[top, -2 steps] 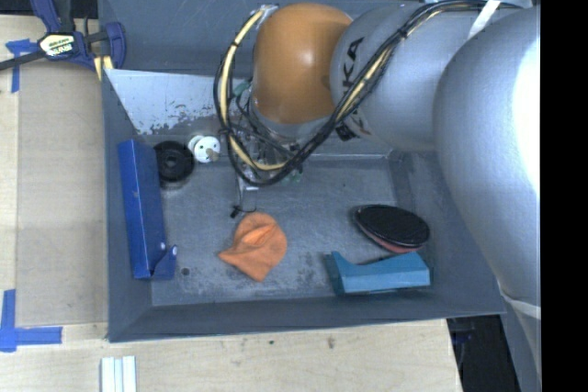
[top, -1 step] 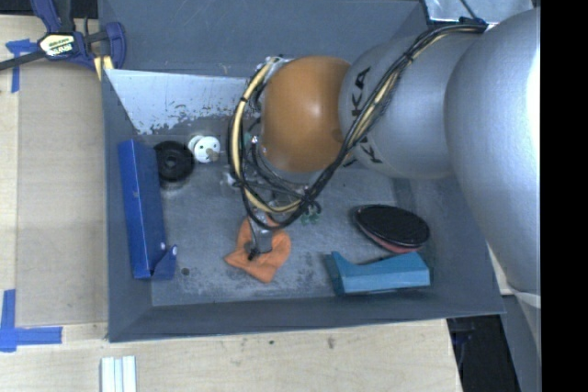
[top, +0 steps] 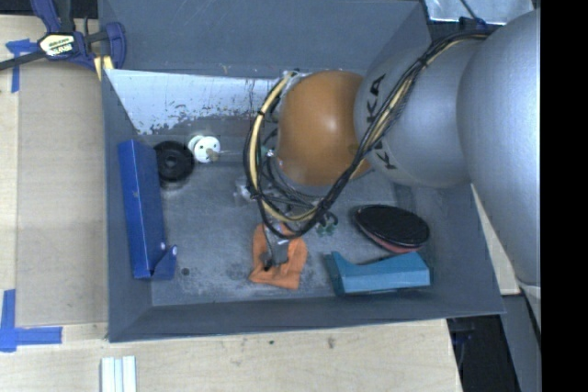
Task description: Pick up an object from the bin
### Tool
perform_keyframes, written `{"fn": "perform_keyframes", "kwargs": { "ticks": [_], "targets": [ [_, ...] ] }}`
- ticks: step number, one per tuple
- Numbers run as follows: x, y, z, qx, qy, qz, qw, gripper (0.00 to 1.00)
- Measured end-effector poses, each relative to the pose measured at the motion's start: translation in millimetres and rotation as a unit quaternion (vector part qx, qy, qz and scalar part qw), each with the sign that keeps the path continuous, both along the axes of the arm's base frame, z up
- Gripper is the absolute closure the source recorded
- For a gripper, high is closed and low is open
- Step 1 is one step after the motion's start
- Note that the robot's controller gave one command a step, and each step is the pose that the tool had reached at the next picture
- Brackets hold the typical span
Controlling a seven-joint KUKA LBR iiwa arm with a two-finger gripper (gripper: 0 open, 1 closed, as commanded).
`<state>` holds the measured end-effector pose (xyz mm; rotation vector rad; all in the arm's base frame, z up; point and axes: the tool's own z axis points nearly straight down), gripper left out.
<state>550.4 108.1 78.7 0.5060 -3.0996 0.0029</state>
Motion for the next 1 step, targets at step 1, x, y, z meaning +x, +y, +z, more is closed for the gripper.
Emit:
{"fn": "perform_keyframes", "kwargs": {
  "ticks": [1],
  "targets": [
    [-14.3, -89.7, -1.9, 0.002, -0.0024, 0.12, 0.9927, 1.0]
  ]
}}
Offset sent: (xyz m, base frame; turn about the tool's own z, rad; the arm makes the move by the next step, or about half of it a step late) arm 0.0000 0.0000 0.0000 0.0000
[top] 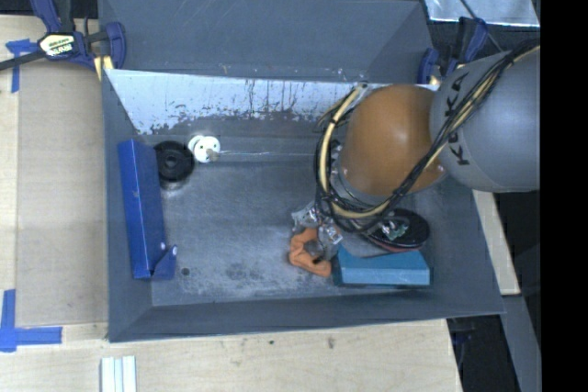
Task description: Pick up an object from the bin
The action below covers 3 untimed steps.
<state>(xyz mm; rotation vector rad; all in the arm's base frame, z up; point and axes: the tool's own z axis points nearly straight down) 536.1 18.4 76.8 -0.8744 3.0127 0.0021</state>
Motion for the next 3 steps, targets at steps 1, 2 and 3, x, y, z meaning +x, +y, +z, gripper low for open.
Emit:
{"fn": "perform_keyframes", "kwargs": {
  "ticks": [1, 2, 3],
  "targets": [
    [0.0, 0.0, 0.0, 0.0, 0.0002, 0.0, 1.0, 1.0],
    [0.1, 0.0, 0.1, 0.0, 0.0004, -0.001, 1.0, 1.0],
    [0.1, 0.0, 0.1, 0.0, 0.0006, -0.001, 1.0, 1.0]
  ]
}}
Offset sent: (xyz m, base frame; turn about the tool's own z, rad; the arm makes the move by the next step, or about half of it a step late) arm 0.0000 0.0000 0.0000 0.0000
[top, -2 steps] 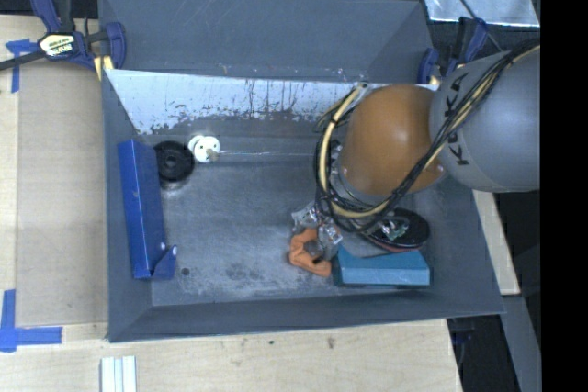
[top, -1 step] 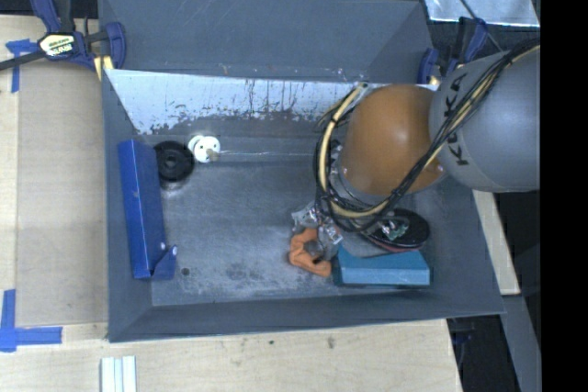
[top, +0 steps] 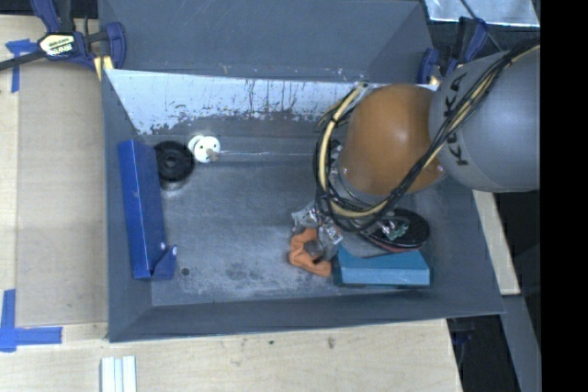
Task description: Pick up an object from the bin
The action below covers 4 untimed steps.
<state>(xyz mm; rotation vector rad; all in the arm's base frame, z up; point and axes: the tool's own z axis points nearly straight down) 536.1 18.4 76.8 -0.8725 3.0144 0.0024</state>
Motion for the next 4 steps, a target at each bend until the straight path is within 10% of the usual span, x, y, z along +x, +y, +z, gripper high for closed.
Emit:
{"fn": "perform_keyframes", "kwargs": {
  "ticks": [4],
  "targets": [
    [0.0, 0.0, 0.0, 0.0, 0.0004, 0.0, 1.0, 1.0]
  ]
}}
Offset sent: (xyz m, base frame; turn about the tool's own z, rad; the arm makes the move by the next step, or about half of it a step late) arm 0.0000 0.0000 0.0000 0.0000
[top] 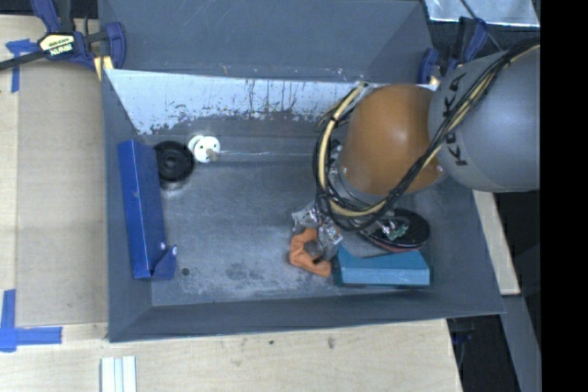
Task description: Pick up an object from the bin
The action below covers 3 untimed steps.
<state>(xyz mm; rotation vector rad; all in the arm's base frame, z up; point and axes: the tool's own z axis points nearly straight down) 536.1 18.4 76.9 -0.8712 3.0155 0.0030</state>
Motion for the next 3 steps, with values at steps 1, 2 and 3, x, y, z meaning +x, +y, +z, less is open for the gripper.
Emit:
{"fn": "perform_keyframes", "kwargs": {
  "ticks": [1, 2, 3],
  "targets": [
    [0.0, 0.0, 0.0, 0.0, 0.0001, 0.0, 1.0, 1.0],
    [0.0, 0.0, 0.0, 0.0, 0.0001, 0.0, 1.0, 1.0],
    [0.0, 0.0, 0.0, 0.0, 0.0002, 0.0, 1.0, 1.0]
  ]
}}
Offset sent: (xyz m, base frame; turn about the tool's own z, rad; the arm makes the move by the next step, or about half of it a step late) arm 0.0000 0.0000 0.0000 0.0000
